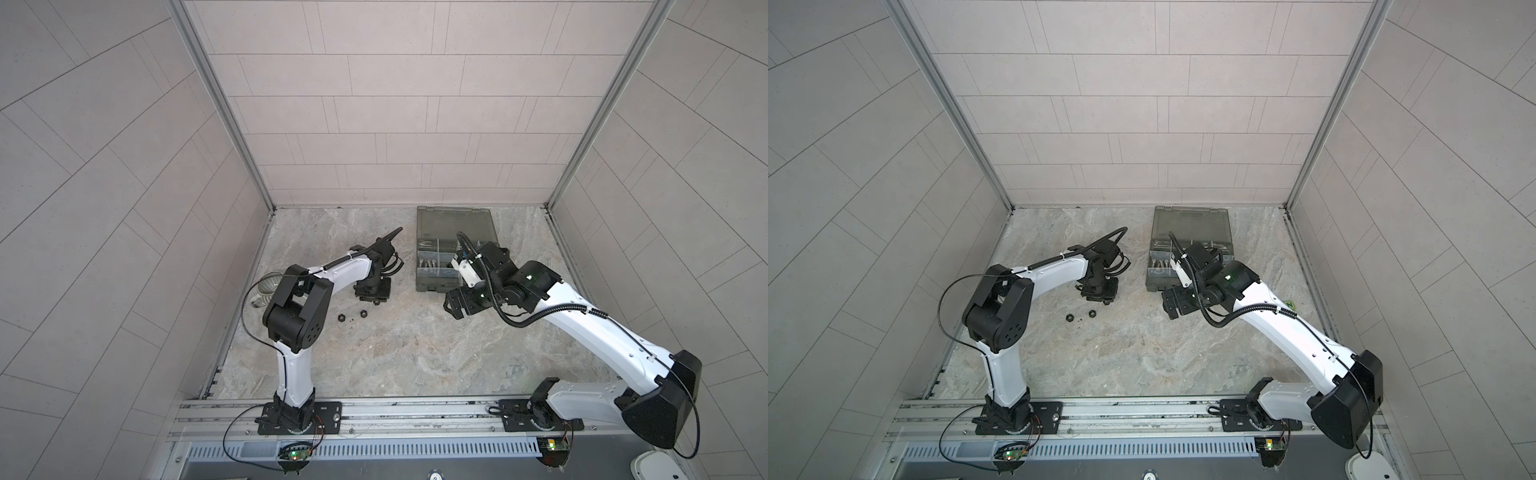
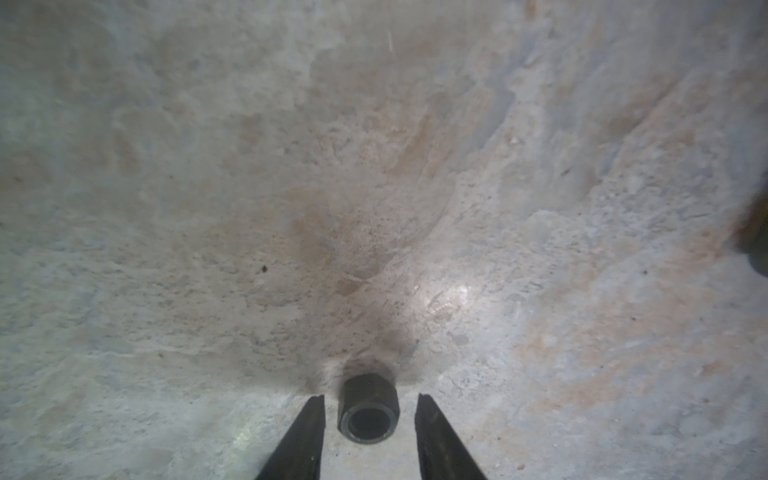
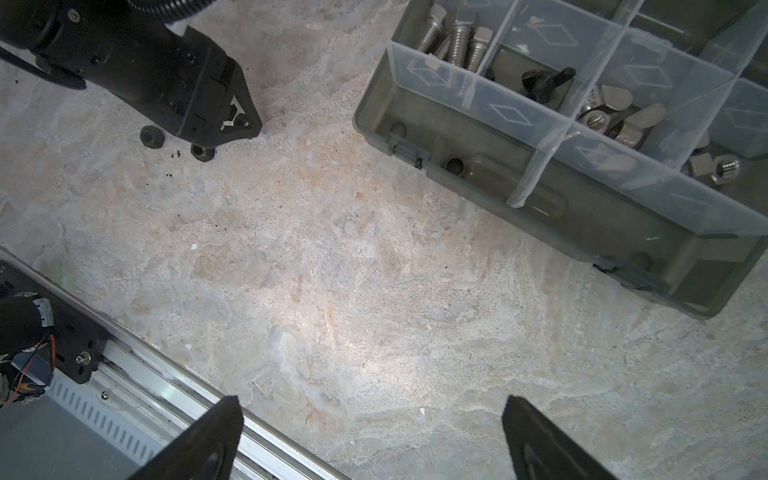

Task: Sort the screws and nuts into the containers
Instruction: 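Carry the hex nut with the left gripper over the box's front compartment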

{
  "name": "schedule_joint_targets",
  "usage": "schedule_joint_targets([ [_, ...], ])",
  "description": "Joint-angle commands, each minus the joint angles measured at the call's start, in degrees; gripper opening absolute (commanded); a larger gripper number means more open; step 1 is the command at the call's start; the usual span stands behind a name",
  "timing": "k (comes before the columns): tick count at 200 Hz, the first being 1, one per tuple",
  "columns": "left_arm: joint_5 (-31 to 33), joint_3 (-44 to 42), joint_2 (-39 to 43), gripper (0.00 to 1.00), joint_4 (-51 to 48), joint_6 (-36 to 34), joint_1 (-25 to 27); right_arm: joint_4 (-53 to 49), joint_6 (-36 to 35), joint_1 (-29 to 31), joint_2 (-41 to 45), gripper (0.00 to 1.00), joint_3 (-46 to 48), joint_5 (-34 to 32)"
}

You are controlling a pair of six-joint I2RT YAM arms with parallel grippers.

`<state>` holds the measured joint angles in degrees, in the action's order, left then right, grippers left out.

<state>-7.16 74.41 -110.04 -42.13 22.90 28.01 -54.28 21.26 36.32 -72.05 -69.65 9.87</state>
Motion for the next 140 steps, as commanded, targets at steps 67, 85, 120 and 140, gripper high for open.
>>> schedule_joint_targets([
  [67, -0.4, -2.0, -2.1, 0.30, 0.8, -0.6, -0.4, -0.9, 1.8, -0.2, 1.2, 0.99, -0.5, -1.8],
  [85, -0.3, -1.6, -2.7, 0.27, 0.7, -0.6, -0.4, -1.2, 1.9, -0.2, 1.7, 0.99, -0.4, -2.1],
  [120, -0.1, 1.5, -2.1, 0.22, -1.6, -1.1, -0.3, -1.9, 2.0, -0.2, 2.9, 0.99, -0.2, -3.1],
  [140, -0.3, 5.1, -1.7, 0.21, -3.8, -1.7, 0.0, -2.0, 2.0, -0.4, 4.0, 0.99, 0.3, -3.6],
])
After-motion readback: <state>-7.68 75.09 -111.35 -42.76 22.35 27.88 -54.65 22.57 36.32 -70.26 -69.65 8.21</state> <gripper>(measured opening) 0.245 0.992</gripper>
